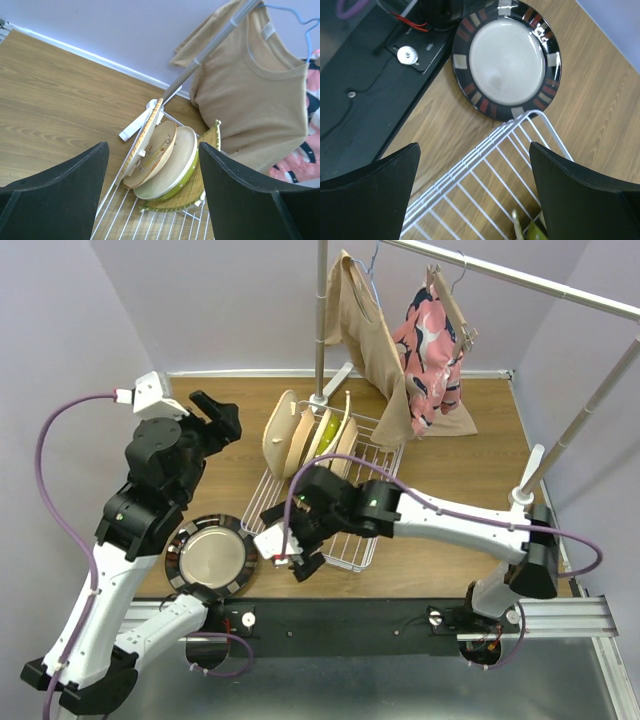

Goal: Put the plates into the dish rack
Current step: Grab a plate with the right arm

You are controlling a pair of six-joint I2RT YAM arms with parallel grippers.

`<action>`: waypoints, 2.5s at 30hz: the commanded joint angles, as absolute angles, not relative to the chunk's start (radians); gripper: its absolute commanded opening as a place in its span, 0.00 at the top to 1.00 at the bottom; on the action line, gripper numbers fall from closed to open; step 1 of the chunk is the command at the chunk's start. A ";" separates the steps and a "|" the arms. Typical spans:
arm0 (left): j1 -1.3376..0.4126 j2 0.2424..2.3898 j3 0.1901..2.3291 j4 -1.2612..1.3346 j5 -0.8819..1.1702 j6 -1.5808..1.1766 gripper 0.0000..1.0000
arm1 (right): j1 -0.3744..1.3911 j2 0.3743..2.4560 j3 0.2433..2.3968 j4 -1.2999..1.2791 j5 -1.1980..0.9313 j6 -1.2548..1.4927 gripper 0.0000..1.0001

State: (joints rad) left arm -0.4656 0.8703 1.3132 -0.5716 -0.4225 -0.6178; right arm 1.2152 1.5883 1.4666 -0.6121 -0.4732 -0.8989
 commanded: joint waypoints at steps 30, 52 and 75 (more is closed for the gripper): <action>-0.460 0.670 1.161 -0.627 -0.403 -0.669 0.19 | 1.103 1.643 1.497 -0.466 -0.644 -0.746 0.00; -0.460 0.649 1.193 -0.706 -0.514 -0.713 0.19 | 1.267 1.887 1.652 -0.480 -0.358 -0.807 0.01; -0.460 0.626 1.207 -0.726 -0.575 -0.801 0.19 | 1.457 1.940 1.223 0.141 -0.006 -0.977 0.06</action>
